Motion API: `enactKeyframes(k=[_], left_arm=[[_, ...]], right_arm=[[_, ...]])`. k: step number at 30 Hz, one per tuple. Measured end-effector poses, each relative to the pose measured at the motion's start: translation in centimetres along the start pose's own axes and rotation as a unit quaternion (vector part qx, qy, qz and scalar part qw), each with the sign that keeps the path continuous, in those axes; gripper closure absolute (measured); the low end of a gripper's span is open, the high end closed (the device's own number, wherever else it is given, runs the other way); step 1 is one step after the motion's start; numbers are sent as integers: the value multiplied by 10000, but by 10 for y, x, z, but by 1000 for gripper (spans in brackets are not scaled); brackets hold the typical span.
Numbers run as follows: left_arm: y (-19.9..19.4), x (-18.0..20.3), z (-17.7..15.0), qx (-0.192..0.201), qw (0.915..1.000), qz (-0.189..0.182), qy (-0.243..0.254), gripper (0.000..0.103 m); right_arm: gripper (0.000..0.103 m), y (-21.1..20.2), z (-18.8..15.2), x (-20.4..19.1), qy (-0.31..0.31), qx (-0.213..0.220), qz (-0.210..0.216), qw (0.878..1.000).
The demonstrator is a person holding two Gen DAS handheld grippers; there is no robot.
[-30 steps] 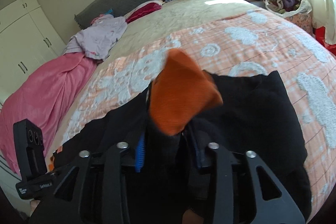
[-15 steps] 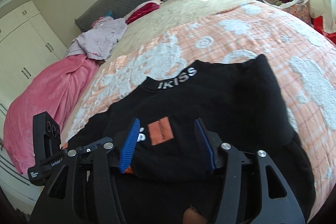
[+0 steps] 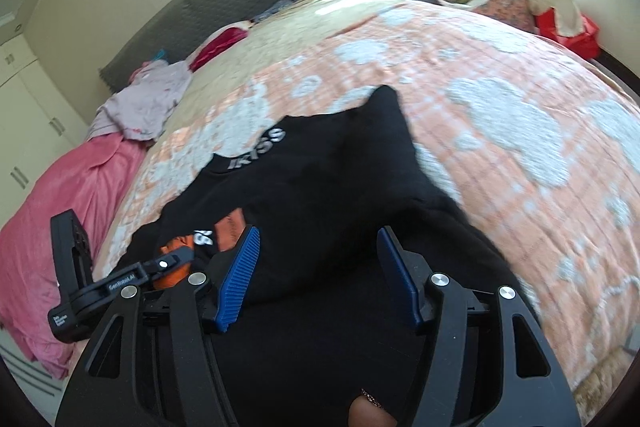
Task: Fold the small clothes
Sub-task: 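Lift the sleeve with the right tool and carry it across the shirt front, then lay the sleeve on the shirt front and open the right tool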
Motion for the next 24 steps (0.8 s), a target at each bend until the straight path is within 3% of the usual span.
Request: enactKeyframes(k=[5, 9, 12, 14, 16, 18, 21, 24], left_arm=[[-20, 8, 12, 247, 9994, -115, 219, 100], [-45, 13, 25, 693, 9959, 160, 557, 100], [-51, 5, 30, 690, 9959, 258, 528, 99], [-49, 1, 28, 599, 9946, 535, 656, 90], [-49, -6, 28, 511, 9950, 584, 627, 76], [-53, -9, 31, 544, 9956, 537, 546, 72], [-62, -10, 33, 716, 9925, 751, 651, 71], [-60, -9, 30, 598, 9943, 623, 629, 71]], right_arm=[[43, -10, 2, 17, 169, 95, -135, 9997], [43, -13, 2, 23, 213, 126, -204, 9995], [43, -12, 1, 24, 183, 119, -289, 9993], [43, -11, 1, 24, 111, 117, -353, 9992], [43, -10, 1, 22, 31, 127, -416, 9990], [43, -7, 1, 20, -47, 112, -465, 9988], [43, -3, 2, 13, -213, 89, -485, 9986], [43, 4, 6, 0, -460, 77, -438, 9980]])
Point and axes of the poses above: each gripper's, at about its wrist camera, not at the fingertips, and y roughly the way its jaws point, x to its right, z to its top, the point moved 1 cm from there along y, roughly the way its jaws point, and after that the axes turned 9 degrees about x, right-handed, at the moved point
